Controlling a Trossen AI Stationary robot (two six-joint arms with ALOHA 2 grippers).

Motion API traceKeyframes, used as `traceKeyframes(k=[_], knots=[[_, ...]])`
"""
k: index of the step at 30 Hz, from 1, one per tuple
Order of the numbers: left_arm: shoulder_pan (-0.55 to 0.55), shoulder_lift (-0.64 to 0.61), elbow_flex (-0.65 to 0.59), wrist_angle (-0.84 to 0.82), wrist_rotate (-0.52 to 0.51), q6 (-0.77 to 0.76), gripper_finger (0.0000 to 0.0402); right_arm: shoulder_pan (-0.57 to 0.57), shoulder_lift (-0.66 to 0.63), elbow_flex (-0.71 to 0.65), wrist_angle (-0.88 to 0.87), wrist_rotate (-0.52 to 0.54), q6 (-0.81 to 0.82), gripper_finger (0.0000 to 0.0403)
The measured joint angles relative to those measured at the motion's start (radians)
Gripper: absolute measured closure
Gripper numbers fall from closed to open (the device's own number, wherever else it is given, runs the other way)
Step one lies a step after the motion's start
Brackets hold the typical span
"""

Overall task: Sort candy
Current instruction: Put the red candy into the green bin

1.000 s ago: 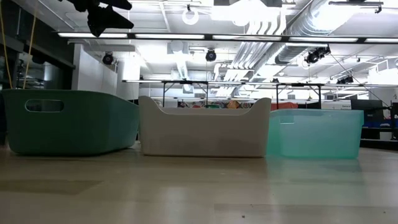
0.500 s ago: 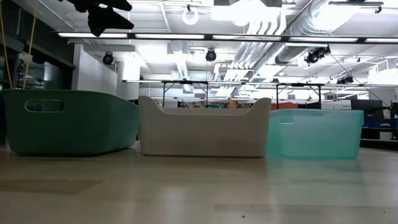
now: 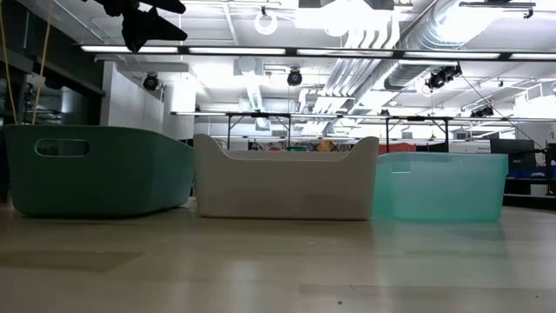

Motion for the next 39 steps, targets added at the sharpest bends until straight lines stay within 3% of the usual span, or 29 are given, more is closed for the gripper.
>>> traceKeyframes(k=[10,27,34,39], knots=[[0.000,0.002,0.000,0.002,0.000,-0.001,0.0179,0.000,0.010,-0.018,-0.153,-0.026,-0.090,0.0165],[0.000,0.002,0.000,0.000,-0.001,0.001,0.0179,0.003,0.149,-0.018,-0.057,-0.149,-0.125,0.0165],[0.000,0.002,0.000,0.000,-0.001,0.001,0.0179,0.004,0.186,-0.018,-0.067,-0.153,-0.112,0.0165],[0.000,0.002,0.000,0.004,-0.018,0.002,0.0179,0.004,0.186,-0.018,-0.087,-0.166,-0.114,0.0204]])
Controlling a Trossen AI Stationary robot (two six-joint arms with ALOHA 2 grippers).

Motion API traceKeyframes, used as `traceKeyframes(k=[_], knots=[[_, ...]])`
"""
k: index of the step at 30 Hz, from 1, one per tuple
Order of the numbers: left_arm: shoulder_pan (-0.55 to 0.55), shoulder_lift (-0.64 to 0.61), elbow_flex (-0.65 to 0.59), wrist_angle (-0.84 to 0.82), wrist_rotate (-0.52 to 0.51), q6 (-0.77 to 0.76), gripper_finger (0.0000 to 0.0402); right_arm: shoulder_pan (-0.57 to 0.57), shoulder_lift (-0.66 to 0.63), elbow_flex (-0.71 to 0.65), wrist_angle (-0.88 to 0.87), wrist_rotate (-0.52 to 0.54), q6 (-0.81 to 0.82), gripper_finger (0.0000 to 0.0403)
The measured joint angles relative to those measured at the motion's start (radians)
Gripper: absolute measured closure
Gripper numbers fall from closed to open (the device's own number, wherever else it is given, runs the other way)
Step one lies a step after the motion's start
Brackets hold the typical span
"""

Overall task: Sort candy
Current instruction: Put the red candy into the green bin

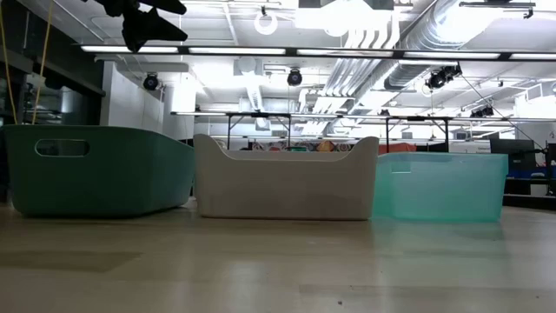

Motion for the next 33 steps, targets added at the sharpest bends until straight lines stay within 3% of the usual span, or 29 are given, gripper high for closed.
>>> traceKeyframes(k=[7,12,15,21,27,33], knots=[[0.000,-0.030,0.000,0.053,-0.015,0.012,0.0179,-0.013,-0.032,0.045,-0.048,-0.015,-0.083,0.0385],[0.000,-0.034,0.000,0.053,-0.073,0.066,0.0179,-0.063,-0.116,0.114,-0.142,0.048,-0.219,0.0368],[0.001,-0.034,0.000,0.054,-0.102,0.084,0.0179,-0.107,-0.188,0.155,-0.169,0.119,-0.370,0.0385],[0.001,-0.034,0.000,0.053,-0.103,0.077,0.0179,-0.234,-0.362,0.218,-0.161,0.388,-0.664,0.0393],[0.000,-0.034,0.000,0.062,-0.103,0.026,0.0179,-0.460,-0.469,0.234,-0.131,0.756,-0.988,0.0400],[0.000,-0.034,0.000,0.134,-0.074,0.025,0.0179,-0.730,-0.392,0.233,0.092,0.789,-1.383,0.0398]])
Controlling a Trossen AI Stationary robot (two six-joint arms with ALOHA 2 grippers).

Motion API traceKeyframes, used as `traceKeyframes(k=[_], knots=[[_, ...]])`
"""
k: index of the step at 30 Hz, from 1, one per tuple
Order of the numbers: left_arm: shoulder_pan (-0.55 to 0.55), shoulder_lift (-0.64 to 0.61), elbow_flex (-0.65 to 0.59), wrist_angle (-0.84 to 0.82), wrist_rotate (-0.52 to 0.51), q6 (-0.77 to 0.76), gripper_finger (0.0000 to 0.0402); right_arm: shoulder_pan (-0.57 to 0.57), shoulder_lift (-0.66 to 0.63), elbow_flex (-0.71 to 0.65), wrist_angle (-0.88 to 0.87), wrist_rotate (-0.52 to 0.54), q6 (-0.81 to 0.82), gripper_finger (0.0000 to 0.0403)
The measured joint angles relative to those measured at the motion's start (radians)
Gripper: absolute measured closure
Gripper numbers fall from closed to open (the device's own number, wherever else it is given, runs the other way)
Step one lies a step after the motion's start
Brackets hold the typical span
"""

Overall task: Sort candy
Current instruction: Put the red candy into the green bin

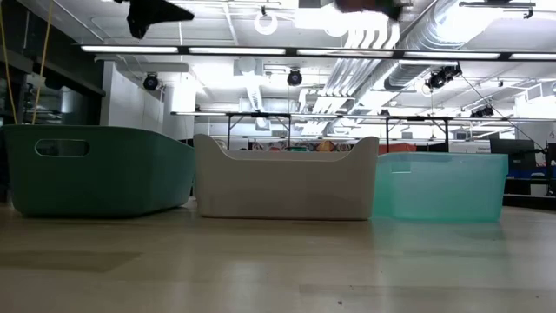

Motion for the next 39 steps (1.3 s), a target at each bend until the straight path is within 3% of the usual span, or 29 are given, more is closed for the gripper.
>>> traceKeyframes(k=[5,11,14,18,25,34,39], knots=[[0.000,0.000,0.000,0.111,0.051,0.000,0.0179,-0.134,0.111,0.000,0.403,-0.005,-0.173,0.0391],[0.000,0.001,0.000,0.145,0.055,-0.026,0.0179,-0.169,0.226,-0.001,0.659,-0.027,-0.245,0.0370],[0.000,0.001,0.000,0.144,0.062,-0.027,0.0179,-0.166,0.260,-0.001,0.692,-0.028,-0.242,0.0353],[-0.003,0.001,0.000,0.136,0.146,-0.012,0.0179,-0.154,0.269,-0.002,0.711,-0.029,-0.241,0.0330],[-0.083,0.068,0.001,0.085,0.172,0.187,0.0179,-0.154,0.263,-0.002,0.794,-0.029,-0.239,0.0313],[-0.182,0.229,0.001,0.210,-0.027,0.402,0.0179,-0.154,0.263,-0.002,0.789,-0.029,-0.202,0.0313],[-0.182,0.287,0.001,0.308,-0.031,0.396,0.0179,-0.154,0.263,-0.002,0.789,-0.029,-0.202,0.0313]])
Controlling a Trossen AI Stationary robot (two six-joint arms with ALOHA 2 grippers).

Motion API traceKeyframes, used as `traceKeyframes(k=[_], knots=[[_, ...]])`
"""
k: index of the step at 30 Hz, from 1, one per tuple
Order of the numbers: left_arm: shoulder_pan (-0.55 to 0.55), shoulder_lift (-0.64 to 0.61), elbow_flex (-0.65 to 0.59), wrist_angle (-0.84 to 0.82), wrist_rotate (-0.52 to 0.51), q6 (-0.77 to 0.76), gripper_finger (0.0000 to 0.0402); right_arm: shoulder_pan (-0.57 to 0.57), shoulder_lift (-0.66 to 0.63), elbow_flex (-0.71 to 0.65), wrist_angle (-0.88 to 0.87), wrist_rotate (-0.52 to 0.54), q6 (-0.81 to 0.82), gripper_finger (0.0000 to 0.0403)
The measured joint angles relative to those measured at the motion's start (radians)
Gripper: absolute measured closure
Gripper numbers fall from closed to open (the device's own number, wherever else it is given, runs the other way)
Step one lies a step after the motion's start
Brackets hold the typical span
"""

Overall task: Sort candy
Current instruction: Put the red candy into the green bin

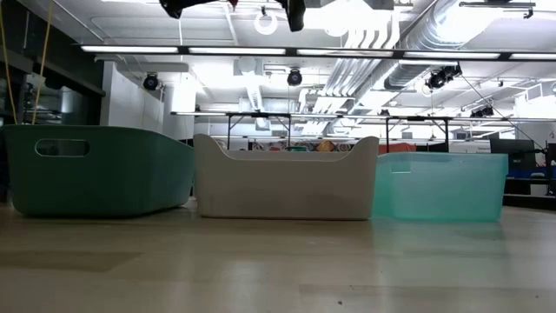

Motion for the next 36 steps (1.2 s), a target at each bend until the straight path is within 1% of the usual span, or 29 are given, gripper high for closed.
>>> traceKeyframes(k=[3,6,8,10,12,13,16,18,21,23,25,27,31,33,36], knots=[[-0.002,0.015,0.000,0.008,0.009,-0.008,0.0182,0.001,0.000,0.000,0.000,0.000,0.004,0.0313],[-0.002,0.021,0.000,0.010,0.009,-0.037,0.0212,0.000,0.000,0.000,0.000,0.000,0.032,0.0313],[-0.002,0.021,0.000,0.009,0.010,-0.045,0.0252,0.000,0.000,0.000,0.001,0.000,0.054,0.0312],[-0.002,0.019,0.000,0.007,0.009,-0.045,0.0309,0.000,0.000,0.000,0.002,0.000,0.068,0.0305],[-0.002,0.014,0.000,0.006,0.011,-0.046,0.0369,0.001,-0.001,0.000,0.004,0.002,0.068,0.0291],[-0.002,0.011,0.000,0.007,0.007,-0.047,0.0381,0.001,-0.003,0.000,0.004,0.002,0.068,0.0280],[-0.002,-0.004,0.000,-0.005,-0.013,-0.030,0.0382,0.002,-0.014,0.000,-0.002,0.037,0.068,0.0243],[-0.001,-0.034,0.000,-0.051,-0.029,-0.022,0.0390,0.003,-0.036,0.000,-0.015,0.077,0.057,0.0217],[-0.002,-0.110,0.000,-0.175,-0.052,-0.056,0.0397,0.001,-0.085,0.001,-0.081,0.146,0.004,0.0186],[-0.002,-0.179,0.000,-0.301,-0.084,-0.108,0.0398,-0.002,-0.118,0.002,-0.162,0.189,-0.023,0.0174],[-0.001,-0.251,0.001,-0.431,-0.100,-0.182,0.0399,-0.004,-0.147,0.002,-0.222,0.220,-0.025,0.0170],[-0.002,-0.311,0.001,-0.599,-0.111,-0.277,0.0399,-0.008,-0.170,0.002,-0.280,0.235,-0.004,0.0169],[-0.002,-0.356,0.000,-0.897,-0.105,-0.485,0.0400,-0.009,-0.181,0.002,-0.363,0.247,0.055,0.0169],[-0.002,-0.349,-0.003,-0.970,-0.103,-0.553,0.0400,-0.009,-0.181,0.002,-0.380,0.247,0.073,0.0169],[-0.002,-0.338,-0.040,-0.950,-0.101,-0.613,0.0389,-0.009,-0.180,0.002,-0.403,0.247,0.091,0.0169]])
